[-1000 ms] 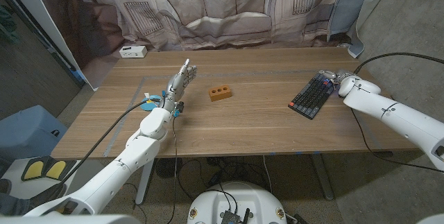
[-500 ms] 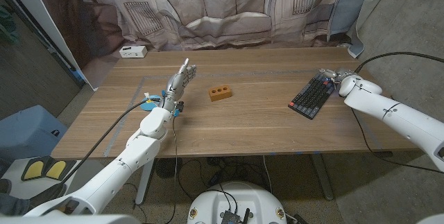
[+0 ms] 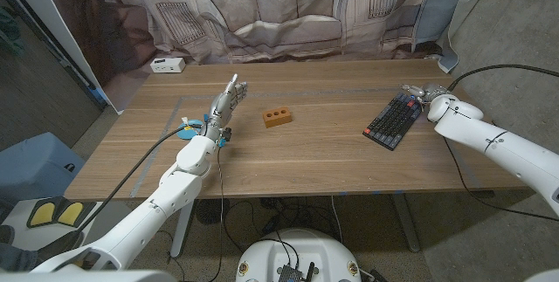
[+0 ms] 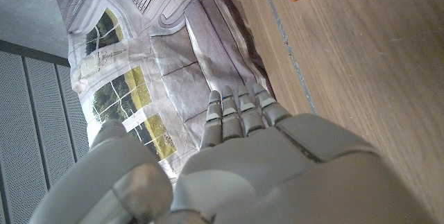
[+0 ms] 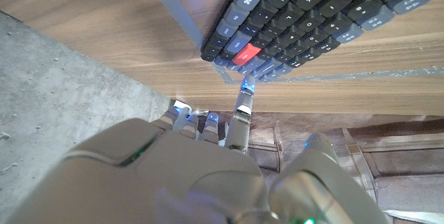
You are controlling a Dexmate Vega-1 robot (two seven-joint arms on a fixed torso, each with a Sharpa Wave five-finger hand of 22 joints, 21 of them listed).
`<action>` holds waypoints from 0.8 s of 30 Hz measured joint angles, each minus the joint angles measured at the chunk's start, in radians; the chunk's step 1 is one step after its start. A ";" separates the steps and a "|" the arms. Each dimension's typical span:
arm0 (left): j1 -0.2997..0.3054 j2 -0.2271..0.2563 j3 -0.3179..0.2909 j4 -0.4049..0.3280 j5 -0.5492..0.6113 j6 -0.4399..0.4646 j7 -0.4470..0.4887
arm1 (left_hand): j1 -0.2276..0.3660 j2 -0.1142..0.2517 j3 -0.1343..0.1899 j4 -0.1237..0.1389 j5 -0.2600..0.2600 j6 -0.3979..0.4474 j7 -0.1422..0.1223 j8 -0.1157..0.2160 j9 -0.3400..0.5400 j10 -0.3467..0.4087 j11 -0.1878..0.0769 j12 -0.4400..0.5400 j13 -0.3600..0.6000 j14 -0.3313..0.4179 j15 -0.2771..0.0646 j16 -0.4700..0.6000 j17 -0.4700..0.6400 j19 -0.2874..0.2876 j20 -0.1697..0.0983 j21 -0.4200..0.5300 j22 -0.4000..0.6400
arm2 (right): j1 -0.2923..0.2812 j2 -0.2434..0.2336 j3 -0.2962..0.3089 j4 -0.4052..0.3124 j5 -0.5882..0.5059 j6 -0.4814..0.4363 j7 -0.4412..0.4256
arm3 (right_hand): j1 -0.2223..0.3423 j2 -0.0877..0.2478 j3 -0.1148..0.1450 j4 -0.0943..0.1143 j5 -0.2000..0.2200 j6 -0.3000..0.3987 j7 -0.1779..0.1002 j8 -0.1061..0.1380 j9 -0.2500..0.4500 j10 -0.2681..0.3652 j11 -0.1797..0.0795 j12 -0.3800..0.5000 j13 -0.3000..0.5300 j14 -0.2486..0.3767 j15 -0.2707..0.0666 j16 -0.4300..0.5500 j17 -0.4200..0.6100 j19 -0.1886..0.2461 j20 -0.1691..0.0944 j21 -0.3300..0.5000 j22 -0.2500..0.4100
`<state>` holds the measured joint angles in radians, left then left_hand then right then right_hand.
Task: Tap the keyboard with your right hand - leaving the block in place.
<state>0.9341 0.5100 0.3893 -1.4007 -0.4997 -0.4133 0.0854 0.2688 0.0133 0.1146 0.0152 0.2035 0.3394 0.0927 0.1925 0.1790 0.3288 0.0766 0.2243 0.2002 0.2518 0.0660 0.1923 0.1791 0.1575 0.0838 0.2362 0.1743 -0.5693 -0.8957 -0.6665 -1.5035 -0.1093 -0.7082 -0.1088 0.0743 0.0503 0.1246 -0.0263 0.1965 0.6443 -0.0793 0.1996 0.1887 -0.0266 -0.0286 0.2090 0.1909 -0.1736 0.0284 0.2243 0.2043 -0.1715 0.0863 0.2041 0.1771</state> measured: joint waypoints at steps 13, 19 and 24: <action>0.003 0.000 0.000 0.000 -0.003 -0.002 -0.002 | -0.004 0.004 0.000 0.000 0.000 0.007 0.007 0.000 0.000 0.006 0.006 0.000 0.000 0.010 -0.001 0.000 0.000 0.005 -0.005 0.000 0.000 | -0.025 -0.014 0.019 -0.036 0.012 -0.005 -0.021 | 0.037 -0.005 0.015 -0.043 0.000 -0.381 -0.025 -0.038 -0.001 -0.027 0.042 -0.013 0.000 0.000 0.000 -0.003 0.000 0.009 0.020 0.000 0.000; 0.005 0.002 0.000 -0.002 -0.003 -0.002 -0.002 | -0.007 0.007 0.000 0.000 0.000 0.013 0.002 0.000 0.000 0.006 0.006 0.000 0.000 0.011 0.000 0.000 0.000 0.011 0.000 -0.008 0.000 | -0.058 -0.024 0.045 -0.061 0.021 0.018 -0.043 | 0.059 0.007 0.030 -0.061 0.000 -0.718 -0.016 -0.038 -0.003 -0.064 0.060 -0.017 0.001 0.002 0.020 -0.011 0.000 0.032 0.014 0.000 0.000; 0.007 0.003 0.000 -0.006 -0.003 -0.001 -0.003 | -0.007 0.007 0.000 0.000 0.000 0.013 0.002 0.000 0.000 0.005 0.006 0.000 0.000 0.011 0.000 0.000 0.000 0.011 0.000 -0.008 0.000 | -0.078 -0.029 0.062 -0.075 0.030 0.037 -0.060 | 0.059 0.007 0.034 -0.065 -0.003 -0.737 -0.019 -0.029 -0.003 -0.076 0.060 -0.021 0.002 0.002 0.020 -0.018 0.000 0.032 0.014 0.000 0.000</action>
<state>0.9407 0.5133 0.3891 -1.4066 -0.5030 -0.4147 0.0828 0.2622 0.0203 0.1146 0.0152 0.2035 0.3521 0.0946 0.1925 0.1790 0.3343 0.0821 0.2243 0.2002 0.2628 0.0660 0.1923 0.1791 0.1681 0.0840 0.2284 0.1743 -0.6476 -0.9249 -0.6049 -1.5782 -0.0796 -0.6707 -0.1685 0.1335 0.0570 0.1590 -0.0913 0.1939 -0.0928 -0.0979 0.1702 0.1859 -0.1028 0.0316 0.1884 0.1934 -0.1717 0.0484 0.2066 0.2045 -0.1391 0.1002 0.2041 0.1771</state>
